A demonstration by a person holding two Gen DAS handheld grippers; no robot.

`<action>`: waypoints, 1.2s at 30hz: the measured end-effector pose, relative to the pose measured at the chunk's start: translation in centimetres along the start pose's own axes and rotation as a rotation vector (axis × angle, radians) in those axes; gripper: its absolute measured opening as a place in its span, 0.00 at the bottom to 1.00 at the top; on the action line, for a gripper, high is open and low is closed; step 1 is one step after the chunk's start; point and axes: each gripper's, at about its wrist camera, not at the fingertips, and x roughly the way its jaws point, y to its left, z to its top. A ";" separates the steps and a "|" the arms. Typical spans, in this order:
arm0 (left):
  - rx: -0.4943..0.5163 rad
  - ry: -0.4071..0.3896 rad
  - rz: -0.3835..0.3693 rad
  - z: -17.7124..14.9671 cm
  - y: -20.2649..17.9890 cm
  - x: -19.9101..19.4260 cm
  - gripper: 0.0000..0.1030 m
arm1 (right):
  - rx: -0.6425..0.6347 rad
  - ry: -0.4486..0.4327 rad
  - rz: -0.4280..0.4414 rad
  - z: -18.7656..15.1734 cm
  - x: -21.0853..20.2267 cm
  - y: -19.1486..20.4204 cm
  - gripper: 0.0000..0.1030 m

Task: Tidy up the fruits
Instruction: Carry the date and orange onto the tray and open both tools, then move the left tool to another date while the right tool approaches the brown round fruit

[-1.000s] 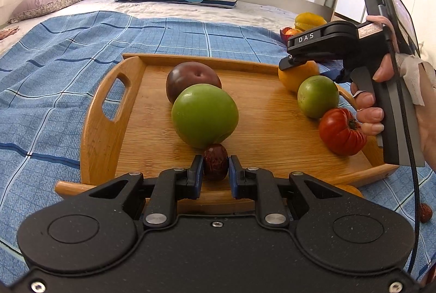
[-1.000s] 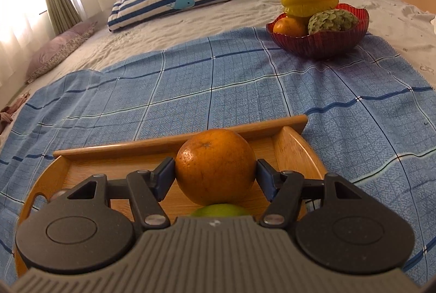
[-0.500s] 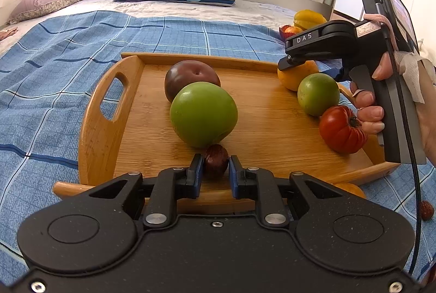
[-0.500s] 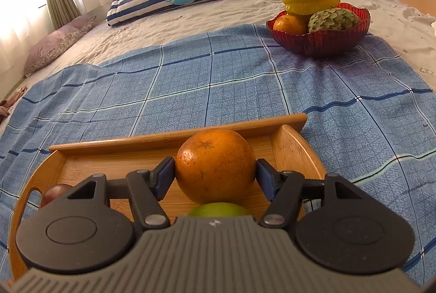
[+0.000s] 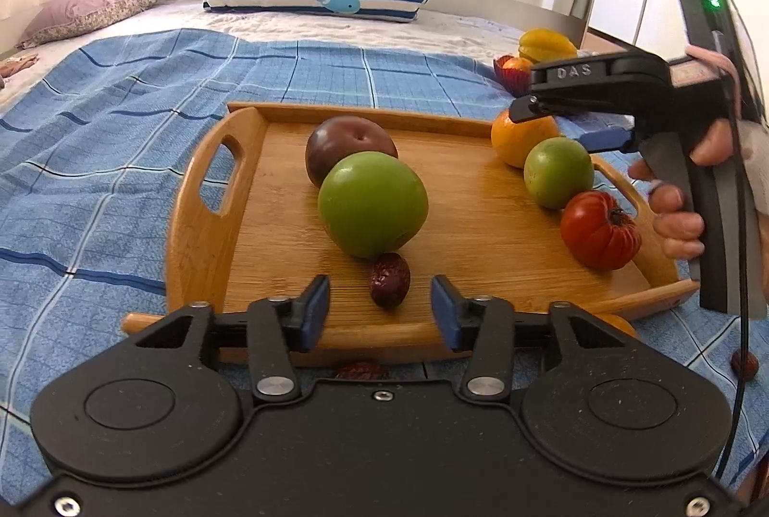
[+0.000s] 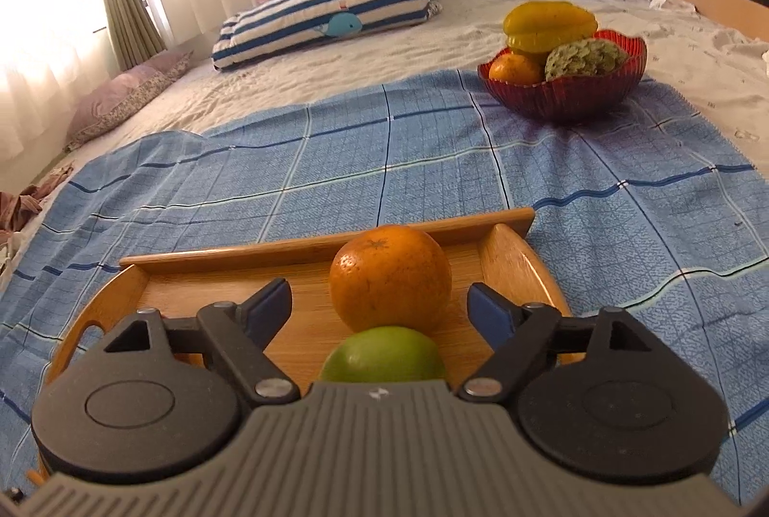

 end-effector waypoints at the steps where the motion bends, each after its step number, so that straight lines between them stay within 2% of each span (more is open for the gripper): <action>1: 0.000 -0.006 -0.005 0.0 0.0 -0.3 0.50 | -0.004 -0.017 0.002 -0.3 -0.6 0.1 0.87; 5: 0.013 -0.030 -0.016 -0.3 0.0 -1.5 0.57 | -0.016 -0.091 0.029 -1.7 -3.4 0.6 0.91; 9: 0.032 -0.071 -0.011 -0.7 -0.2 -2.6 0.75 | -0.044 -0.167 0.034 -3.8 -6.1 1.0 0.96; 12: 0.038 -0.092 -0.014 -1.2 -0.1 -3.3 0.82 | -0.066 -0.228 0.013 -6.0 -8.0 1.3 0.98; 17: 0.024 -0.105 -0.002 -1.9 0.4 -3.9 0.84 | -0.120 -0.288 -0.032 -9.2 -10.3 1.8 0.99; 22: 0.012 -0.139 0.018 -2.7 1.0 -4.5 0.88 | -0.100 -0.338 -0.089 -11.8 -12.2 1.3 1.00; 33: 0.020 -0.120 0.042 -4.1 1.4 -4.7 0.89 | -0.140 -0.334 -0.135 -16.0 -14.2 2.1 1.00; 36: 0.025 -0.119 0.043 -4.5 1.3 -4.6 0.89 | -0.159 -0.324 -0.123 -17.0 -14.2 2.7 1.00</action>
